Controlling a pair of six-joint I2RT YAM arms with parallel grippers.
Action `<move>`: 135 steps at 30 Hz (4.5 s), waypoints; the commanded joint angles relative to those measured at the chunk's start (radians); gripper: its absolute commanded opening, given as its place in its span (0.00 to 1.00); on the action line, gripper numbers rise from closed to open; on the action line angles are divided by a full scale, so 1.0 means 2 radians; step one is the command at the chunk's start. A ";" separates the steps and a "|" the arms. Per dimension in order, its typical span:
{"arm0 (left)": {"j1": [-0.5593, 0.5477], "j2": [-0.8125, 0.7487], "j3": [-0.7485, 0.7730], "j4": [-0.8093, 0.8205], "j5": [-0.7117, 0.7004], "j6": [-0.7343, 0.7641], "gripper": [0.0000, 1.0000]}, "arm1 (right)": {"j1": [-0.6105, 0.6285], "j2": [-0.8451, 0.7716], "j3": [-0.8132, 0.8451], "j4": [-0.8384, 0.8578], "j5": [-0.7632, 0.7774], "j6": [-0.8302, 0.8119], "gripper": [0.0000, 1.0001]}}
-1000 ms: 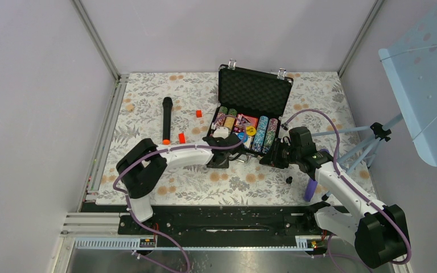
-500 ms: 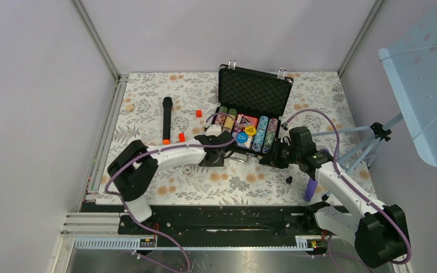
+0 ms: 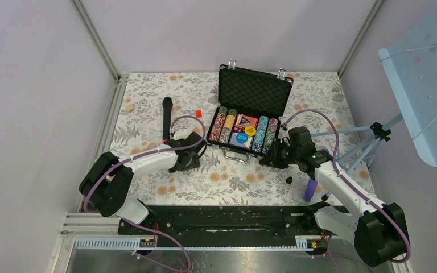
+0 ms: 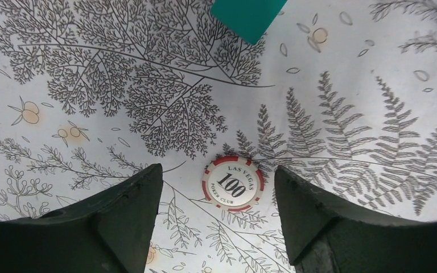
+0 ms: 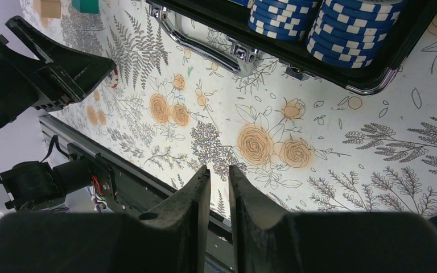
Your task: Pack up texas hold em set
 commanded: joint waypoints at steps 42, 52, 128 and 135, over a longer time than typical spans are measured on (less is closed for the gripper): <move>-0.029 -0.020 -0.082 0.027 0.028 -0.033 0.56 | -0.004 0.002 -0.004 0.026 -0.017 0.013 0.25; -0.033 -0.031 -0.094 0.027 0.030 -0.036 0.52 | -0.004 0.001 -0.005 0.027 -0.018 0.016 0.26; -0.010 -0.029 -0.051 0.044 0.044 0.003 0.58 | -0.003 0.007 -0.009 0.034 -0.021 0.017 0.26; -0.010 -0.014 -0.059 0.051 0.044 0.001 0.53 | -0.003 0.005 -0.010 0.034 -0.020 0.017 0.26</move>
